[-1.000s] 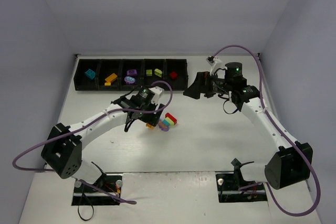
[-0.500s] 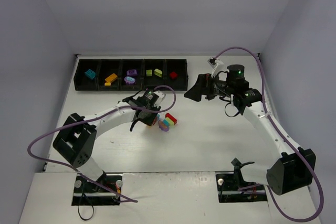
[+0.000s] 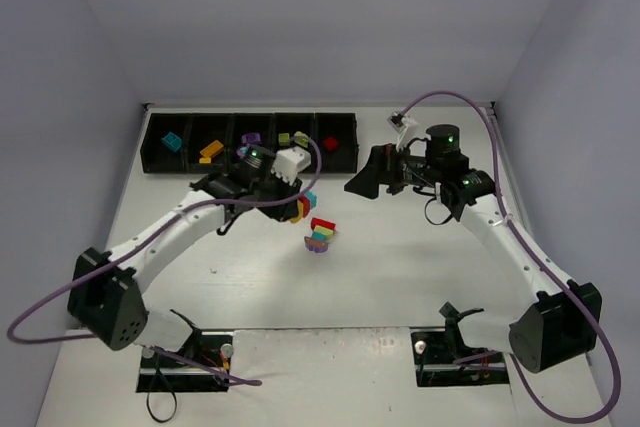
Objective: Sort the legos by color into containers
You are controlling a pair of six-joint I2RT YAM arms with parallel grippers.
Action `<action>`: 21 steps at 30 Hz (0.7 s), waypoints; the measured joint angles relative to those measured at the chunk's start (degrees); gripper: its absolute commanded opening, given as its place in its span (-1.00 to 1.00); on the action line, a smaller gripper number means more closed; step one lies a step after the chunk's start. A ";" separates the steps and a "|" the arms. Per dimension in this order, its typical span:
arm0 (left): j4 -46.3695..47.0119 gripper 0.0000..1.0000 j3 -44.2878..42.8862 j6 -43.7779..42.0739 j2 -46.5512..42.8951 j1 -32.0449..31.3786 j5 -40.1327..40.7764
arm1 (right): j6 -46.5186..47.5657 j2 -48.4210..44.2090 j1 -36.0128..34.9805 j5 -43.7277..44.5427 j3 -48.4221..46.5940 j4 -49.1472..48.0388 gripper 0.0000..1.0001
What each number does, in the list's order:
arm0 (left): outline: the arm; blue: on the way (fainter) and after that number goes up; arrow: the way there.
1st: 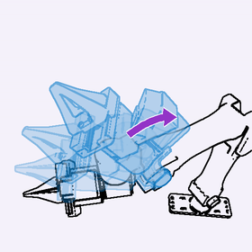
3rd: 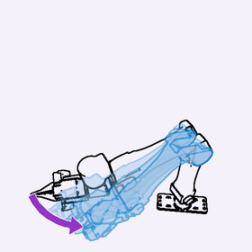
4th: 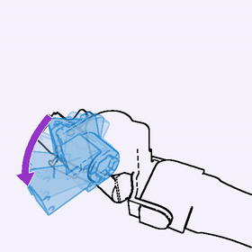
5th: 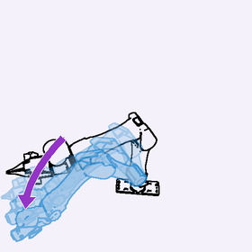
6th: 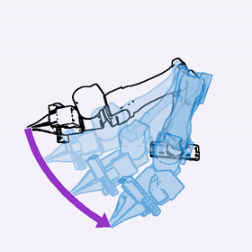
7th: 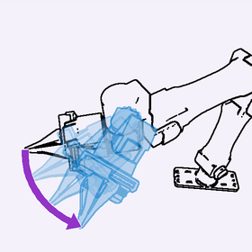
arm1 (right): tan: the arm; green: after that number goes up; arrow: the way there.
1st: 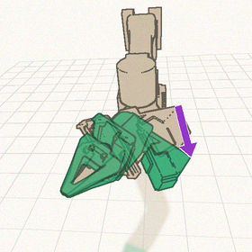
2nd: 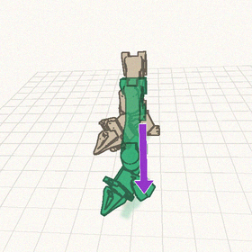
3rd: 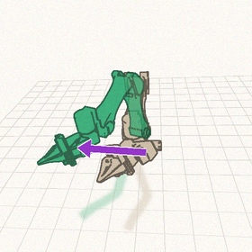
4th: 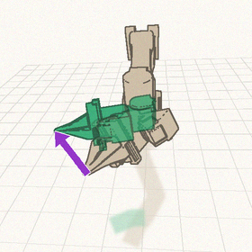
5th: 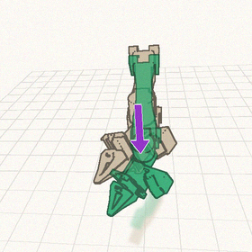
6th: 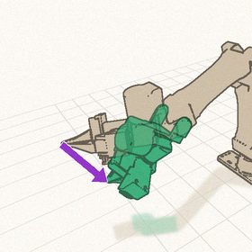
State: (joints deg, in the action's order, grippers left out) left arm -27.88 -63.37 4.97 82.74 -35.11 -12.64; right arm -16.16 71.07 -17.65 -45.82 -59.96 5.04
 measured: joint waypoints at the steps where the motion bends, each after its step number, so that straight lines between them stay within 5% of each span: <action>1: -0.17 -1.00 -1.73 -0.61 -1.86 1.40 -3.32 | 0.09 0.07 -0.57 -0.13 -0.26 0.00 1.00; 11: -2.40 -1.00 -17.70 -4.13 -7.39 8.87 -31.93 | 4.94 1.14 -5.97 -2.69 -4.31 -1.20 0.96; 21: -11.45 -1.00 -22.01 -9.64 -5.53 8.92 -42.82 | 7.93 1.86 -6.43 -8.87 -8.79 -4.87 0.78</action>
State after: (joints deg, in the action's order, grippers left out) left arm -39.33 -85.38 -4.67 77.21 -26.20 -55.46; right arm -8.23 72.93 -24.08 -54.70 -68.75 0.16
